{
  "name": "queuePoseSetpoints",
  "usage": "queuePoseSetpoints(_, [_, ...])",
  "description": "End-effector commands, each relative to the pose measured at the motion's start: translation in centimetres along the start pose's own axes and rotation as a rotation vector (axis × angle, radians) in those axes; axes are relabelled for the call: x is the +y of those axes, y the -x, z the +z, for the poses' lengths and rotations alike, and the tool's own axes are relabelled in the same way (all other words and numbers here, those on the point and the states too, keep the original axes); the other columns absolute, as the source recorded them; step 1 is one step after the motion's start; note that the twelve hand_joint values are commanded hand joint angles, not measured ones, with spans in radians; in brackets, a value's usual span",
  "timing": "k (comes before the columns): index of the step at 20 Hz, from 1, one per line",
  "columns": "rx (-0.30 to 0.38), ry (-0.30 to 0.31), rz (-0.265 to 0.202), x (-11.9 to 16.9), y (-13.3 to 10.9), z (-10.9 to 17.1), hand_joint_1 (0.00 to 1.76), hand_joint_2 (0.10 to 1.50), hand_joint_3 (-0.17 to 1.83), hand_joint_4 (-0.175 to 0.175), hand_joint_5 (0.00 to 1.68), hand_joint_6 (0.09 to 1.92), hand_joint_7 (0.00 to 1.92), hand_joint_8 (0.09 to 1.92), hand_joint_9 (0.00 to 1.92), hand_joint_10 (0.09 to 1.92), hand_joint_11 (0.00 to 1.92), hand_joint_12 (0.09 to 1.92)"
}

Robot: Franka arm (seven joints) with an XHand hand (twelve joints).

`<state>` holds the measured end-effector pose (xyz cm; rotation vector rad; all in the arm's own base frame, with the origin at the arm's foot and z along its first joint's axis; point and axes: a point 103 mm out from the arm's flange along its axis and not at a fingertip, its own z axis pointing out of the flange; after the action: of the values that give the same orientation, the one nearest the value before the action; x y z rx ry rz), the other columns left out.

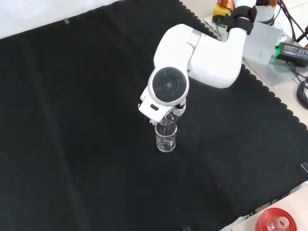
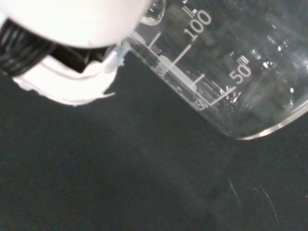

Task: Pour the water from the handheld beaker into the one on the table.

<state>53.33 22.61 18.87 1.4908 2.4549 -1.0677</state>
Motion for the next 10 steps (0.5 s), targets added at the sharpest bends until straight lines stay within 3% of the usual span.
queuePoseSetpoints(1, [-0.003,-0.006,-0.001,0.06,0.03,0.08,1.33,0.63,0.58,-0.175,1.48,0.22,1.61,0.09,1.62,0.13,1.28,0.83])
queuePoseSetpoints(10, [-0.010,-0.005,0.000,0.10,-0.07,0.18,1.33,0.63,0.58,-0.175,1.48,0.22,1.61,0.09,1.62,0.13,1.28,0.83])
